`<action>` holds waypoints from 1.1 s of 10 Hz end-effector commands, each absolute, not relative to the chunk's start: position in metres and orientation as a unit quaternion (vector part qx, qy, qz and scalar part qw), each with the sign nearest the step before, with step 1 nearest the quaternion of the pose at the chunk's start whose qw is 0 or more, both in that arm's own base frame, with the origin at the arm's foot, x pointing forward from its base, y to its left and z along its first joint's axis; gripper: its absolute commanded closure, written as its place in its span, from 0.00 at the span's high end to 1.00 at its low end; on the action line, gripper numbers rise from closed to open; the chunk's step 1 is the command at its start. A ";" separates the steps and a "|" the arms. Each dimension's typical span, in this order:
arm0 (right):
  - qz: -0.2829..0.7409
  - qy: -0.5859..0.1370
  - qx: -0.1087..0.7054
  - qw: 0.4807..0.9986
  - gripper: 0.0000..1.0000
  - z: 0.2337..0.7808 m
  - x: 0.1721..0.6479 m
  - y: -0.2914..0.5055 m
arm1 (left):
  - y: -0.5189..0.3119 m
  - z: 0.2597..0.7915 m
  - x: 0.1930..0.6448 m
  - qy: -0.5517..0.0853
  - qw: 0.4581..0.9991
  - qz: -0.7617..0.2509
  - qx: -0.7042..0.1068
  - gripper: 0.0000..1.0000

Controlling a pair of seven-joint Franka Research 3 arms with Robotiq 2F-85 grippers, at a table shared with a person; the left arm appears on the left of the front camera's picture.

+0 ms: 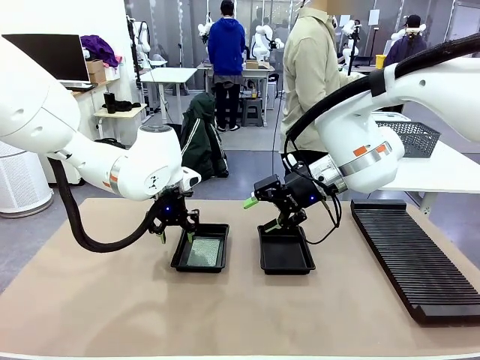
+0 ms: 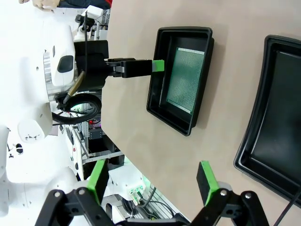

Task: Inspect and transfer BCBs to ESD trays.
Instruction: Pick up the ESD tray and place it on the left side of the table.

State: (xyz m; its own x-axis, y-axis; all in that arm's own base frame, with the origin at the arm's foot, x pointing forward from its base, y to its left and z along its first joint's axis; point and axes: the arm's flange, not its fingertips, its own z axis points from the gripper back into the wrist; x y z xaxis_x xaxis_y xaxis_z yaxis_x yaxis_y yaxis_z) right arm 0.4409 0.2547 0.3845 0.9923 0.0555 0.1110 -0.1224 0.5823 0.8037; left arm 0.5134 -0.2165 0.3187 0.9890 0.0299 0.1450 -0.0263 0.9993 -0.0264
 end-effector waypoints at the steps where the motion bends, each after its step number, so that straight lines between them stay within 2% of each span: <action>1: 0.050 -0.038 0.454 0.889 1.00 0.385 0.440 0.254 | -0.222 0.314 0.513 -0.089 0.996 0.019 -0.006 0.36; 2: 0.050 -0.038 0.454 0.889 1.00 0.385 0.440 0.254 | -0.222 0.314 0.513 -0.087 0.996 0.018 -0.008 0.27; 3: 0.050 -0.038 0.454 0.889 1.00 0.385 0.440 0.254 | -0.222 0.313 0.513 -0.085 0.996 0.017 -0.011 0.08; 4: 0.050 -0.038 0.454 0.889 1.00 0.385 0.440 0.254 | -0.222 0.314 0.513 -0.085 0.996 0.017 -0.016 0.00; 6: 0.050 -0.038 0.454 0.889 1.00 0.385 0.440 0.254 | -0.221 0.314 0.511 -0.081 0.996 0.018 -0.019 0.00; 7: 0.050 -0.038 0.454 0.889 1.00 0.385 0.440 0.254 | -0.220 0.314 0.511 -0.078 0.997 0.020 -0.020 0.04; 8: 0.050 -0.038 0.454 0.889 1.00 0.385 0.440 0.254 | -0.219 0.312 0.511 -0.072 0.997 0.024 -0.019 0.00; 11: 0.050 -0.038 0.454 0.889 1.00 0.385 0.440 0.254 | -0.218 0.312 0.511 -0.063 0.997 0.029 -0.023 0.00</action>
State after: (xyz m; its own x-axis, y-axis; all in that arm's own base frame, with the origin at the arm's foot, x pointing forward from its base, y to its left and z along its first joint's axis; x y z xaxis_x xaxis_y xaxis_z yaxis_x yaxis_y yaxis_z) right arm 0.4409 0.2547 0.3845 0.9923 0.0555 0.1110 -0.1225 0.5823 0.8037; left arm 0.5134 -0.2188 0.3164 0.9891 0.0394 0.1418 -0.0341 0.9986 -0.0393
